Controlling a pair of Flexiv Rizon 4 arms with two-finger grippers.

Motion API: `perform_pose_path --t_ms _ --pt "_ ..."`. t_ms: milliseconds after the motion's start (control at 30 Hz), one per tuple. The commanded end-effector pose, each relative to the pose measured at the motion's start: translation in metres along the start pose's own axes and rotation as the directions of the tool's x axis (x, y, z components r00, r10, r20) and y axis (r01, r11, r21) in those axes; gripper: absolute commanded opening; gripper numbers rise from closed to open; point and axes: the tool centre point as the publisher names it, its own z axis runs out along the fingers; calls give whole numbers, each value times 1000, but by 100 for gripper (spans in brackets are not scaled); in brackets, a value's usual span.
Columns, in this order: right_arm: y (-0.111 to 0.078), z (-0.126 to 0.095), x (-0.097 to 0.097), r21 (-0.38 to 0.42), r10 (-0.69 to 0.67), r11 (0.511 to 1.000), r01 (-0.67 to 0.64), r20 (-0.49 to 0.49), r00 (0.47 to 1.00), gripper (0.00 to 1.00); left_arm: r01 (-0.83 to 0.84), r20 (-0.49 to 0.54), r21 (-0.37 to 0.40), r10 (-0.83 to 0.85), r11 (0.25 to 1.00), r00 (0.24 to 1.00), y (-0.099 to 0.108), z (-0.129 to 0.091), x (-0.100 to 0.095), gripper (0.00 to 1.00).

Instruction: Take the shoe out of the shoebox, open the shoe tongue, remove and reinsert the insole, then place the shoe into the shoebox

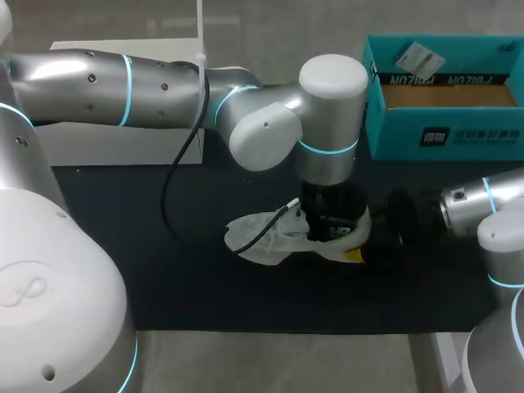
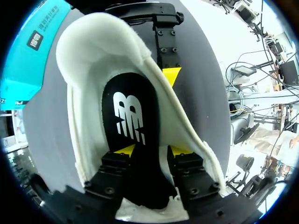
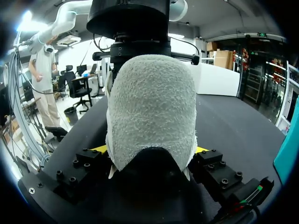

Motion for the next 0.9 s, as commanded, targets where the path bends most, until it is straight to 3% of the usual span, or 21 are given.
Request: perform_pose_path --t_ms 33,133,267,467,533,600,900 --pt "-1 3 -2 2 2 1000 -2 2 1000 0 23 23 -4 -23 1000 999 -3 21 -4 37" --pt "-1 3 -2 2 2 1000 -2 2 1000 0 59 77 -5 -58 998 995 -1 25 -11 31" --pt "-1 3 -2 2 2 1000 -2 2 1000 0 83 140 4 -82 997 987 1 28 -20 36" --pt "-1 3 -2 2 2 1000 -2 2 1000 0 122 223 17 -122 992 967 4 34 -24 35" --pt "-1 3 -2 2 2 1000 -2 2 1000 0 136 233 19 -136 991 963 4 36 -24 28" --pt "-1 3 -2 2 2 1000 -2 2 1000 0 148 216 29 -151 989 965 4 37 -24 0" --pt "-1 3 -2 2 2 1000 -2 2 1000 0 197 205 57 -205 979 957 7 26 -9 0"
